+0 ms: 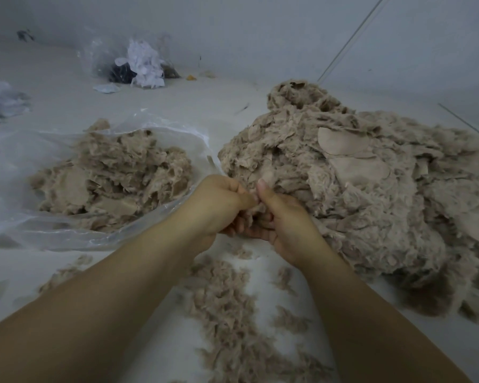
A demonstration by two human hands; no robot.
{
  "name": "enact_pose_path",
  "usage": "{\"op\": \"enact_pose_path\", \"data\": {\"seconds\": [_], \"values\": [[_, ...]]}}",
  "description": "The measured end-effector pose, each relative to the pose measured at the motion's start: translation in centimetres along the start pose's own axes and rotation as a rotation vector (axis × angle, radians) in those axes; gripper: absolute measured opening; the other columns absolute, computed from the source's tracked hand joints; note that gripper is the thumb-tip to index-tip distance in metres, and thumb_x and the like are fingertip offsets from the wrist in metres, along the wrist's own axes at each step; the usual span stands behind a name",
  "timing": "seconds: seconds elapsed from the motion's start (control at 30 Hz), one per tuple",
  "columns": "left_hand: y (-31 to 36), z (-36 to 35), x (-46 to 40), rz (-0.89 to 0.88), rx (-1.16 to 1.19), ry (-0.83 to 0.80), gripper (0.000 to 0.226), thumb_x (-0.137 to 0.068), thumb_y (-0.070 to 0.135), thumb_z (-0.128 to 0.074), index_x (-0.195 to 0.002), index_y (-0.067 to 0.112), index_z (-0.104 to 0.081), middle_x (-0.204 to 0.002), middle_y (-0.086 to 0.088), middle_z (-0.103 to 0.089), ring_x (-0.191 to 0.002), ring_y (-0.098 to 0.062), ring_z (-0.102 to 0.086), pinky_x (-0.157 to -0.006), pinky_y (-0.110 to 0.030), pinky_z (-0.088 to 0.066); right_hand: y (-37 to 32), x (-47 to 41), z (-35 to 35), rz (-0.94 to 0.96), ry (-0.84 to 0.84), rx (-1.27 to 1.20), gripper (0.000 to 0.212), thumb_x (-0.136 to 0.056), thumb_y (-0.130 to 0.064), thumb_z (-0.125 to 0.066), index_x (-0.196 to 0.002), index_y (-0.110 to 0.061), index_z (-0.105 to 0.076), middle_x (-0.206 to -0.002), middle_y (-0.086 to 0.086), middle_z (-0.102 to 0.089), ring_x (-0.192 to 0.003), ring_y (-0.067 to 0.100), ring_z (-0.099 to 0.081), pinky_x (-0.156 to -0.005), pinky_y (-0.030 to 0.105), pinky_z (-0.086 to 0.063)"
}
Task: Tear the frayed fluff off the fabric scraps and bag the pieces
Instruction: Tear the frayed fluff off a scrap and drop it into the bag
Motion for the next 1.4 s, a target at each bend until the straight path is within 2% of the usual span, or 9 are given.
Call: {"op": "enact_pose_path", "data": {"seconds": [0.1, 0.23, 0.4, 0.57, 0.77, 0.87, 1.07, 1.23, 1.4], "values": [[-0.9, 0.5, 1.1, 0.050, -0.112, -0.101, 0.028, -0.088, 0.010, -0.071, -0.063, 0.009, -0.059, -0.049, -0.007, -0.052, -0.040, -0.018, -0.047, -0.041, -0.023, -0.035, 0.0, 0.0, 0.2, -0.006, 0.118, 0.003, 0.029, -0.093, -0.034, -0.062, -0.081, -0.008, -0.070, -0.072, 0.007, -0.070, -0.071, 0.020, -0.067, -0.065, 0.030, -0.054], [-2.0, 1.0, 2.1, 0.122, -0.092, -0.128, 0.032, -0.087, 0.000, -0.065, -0.057, 0.009, -0.057, -0.045, -0.006, -0.049, -0.037, -0.018, -0.046, -0.039, -0.021, -0.033, 0.0, 0.1, 0.0, -0.057, 0.148, -0.018, 0.036, -0.098, -0.024, -0.055, -0.066, -0.011, -0.063, -0.060, 0.004, -0.061, -0.058, 0.015, -0.062, -0.057, 0.026, -0.054], [-2.0, 1.5, 2.4, 0.099, 0.138, -0.076, 0.052, -0.075, -0.018, -0.049, -0.034, 0.014, -0.045, -0.039, -0.004, -0.036, -0.033, -0.015, -0.033, -0.039, -0.016, -0.029, 0.0, 0.0, 0.2, -0.067, 0.153, -0.087, 0.043, -0.099, -0.036, -0.054, -0.062, -0.015, -0.065, -0.062, -0.001, -0.065, -0.061, 0.015, -0.064, -0.061, 0.029, -0.056], [-0.5, 2.5, 3.3, -0.087, 0.308, -0.004, 0.036, -0.059, -0.008, -0.049, -0.032, 0.016, -0.043, -0.034, -0.006, -0.036, -0.033, -0.021, -0.036, -0.039, -0.021, -0.030, 0.2, -0.3, 0.3, -0.065, 0.134, -0.123, 0.048, -0.100, -0.044, -0.046, -0.069, -0.009, -0.058, -0.045, -0.008, -0.054, -0.044, 0.004, -0.057, -0.059, 0.029, -0.055], [-2.2, 2.7, 1.9, -0.090, 0.295, 0.152, 0.040, -0.080, -0.009, -0.068, -0.048, 0.011, -0.054, -0.047, -0.008, -0.052, -0.040, -0.019, -0.049, -0.045, -0.026, -0.044, 0.3, 0.3, -0.2, -0.019, -0.068, 0.081, 0.057, -0.061, -0.079, -0.063, -0.063, -0.023, -0.073, -0.054, -0.008, -0.047, -0.055, 0.007, -0.060, -0.074, 0.039, -0.060], [-2.9, 2.1, 1.8, -0.100, 0.255, 0.157, 0.032, -0.078, -0.002, -0.074, -0.055, 0.012, -0.056, -0.051, -0.007, -0.054, -0.045, -0.017, -0.048, -0.045, -0.025, -0.041, 0.4, 0.4, -0.3, 0.020, -0.126, 0.101, 0.040, -0.066, -0.058, -0.079, -0.078, -0.020, -0.077, -0.077, 0.003, -0.072, -0.082, 0.025, -0.071, -0.073, 0.034, -0.060], [-3.3, 2.0, 1.8, -0.016, 0.183, 0.104, 0.030, -0.078, 0.007, -0.079, -0.063, 0.014, -0.054, -0.062, -0.011, -0.058, -0.058, -0.023, -0.056, -0.052, -0.029, -0.046, 0.6, 0.0, 0.2, 0.007, -0.068, 0.056, 0.008, -0.084, -0.011, -0.072, -0.082, -0.004, -0.075, -0.078, 0.015, -0.069, -0.073, 0.022, -0.069, -0.064, 0.026, -0.057], [-2.5, 2.0, 1.3, -0.108, 0.112, 0.212, 0.016, -0.088, 0.012, -0.072, -0.073, 0.011, -0.066, -0.063, -0.011, -0.066, -0.056, -0.023, -0.059, -0.055, -0.033, -0.048, 0.6, 0.1, -0.1, -0.029, -0.105, 0.100, 0.007, -0.080, -0.012, -0.072, -0.074, -0.008, -0.070, -0.066, 0.006, -0.067, -0.062, 0.015, -0.064, -0.065, 0.023, -0.056], [-2.6, 2.6, 1.2, -0.097, 0.232, 0.347, 0.040, -0.100, 0.013, -0.055, -0.060, 0.013, -0.064, -0.054, -0.008, -0.062, -0.040, -0.019, -0.053, -0.041, -0.027, -0.044, 0.8, 0.2, 0.5, -0.053, 0.013, 0.031, 0.044, -0.090, -0.007, -0.064, -0.048, -0.020, -0.064, -0.049, -0.005, -0.053, -0.052, 0.011, -0.060, -0.069, 0.028, -0.055]]}}
Point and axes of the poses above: each hand's wrist, its own x-axis away from the middle knuckle, its own z-axis out of the back of the hand, y = z × x, the point moved 4 cm from there along -x, towards the middle knuckle
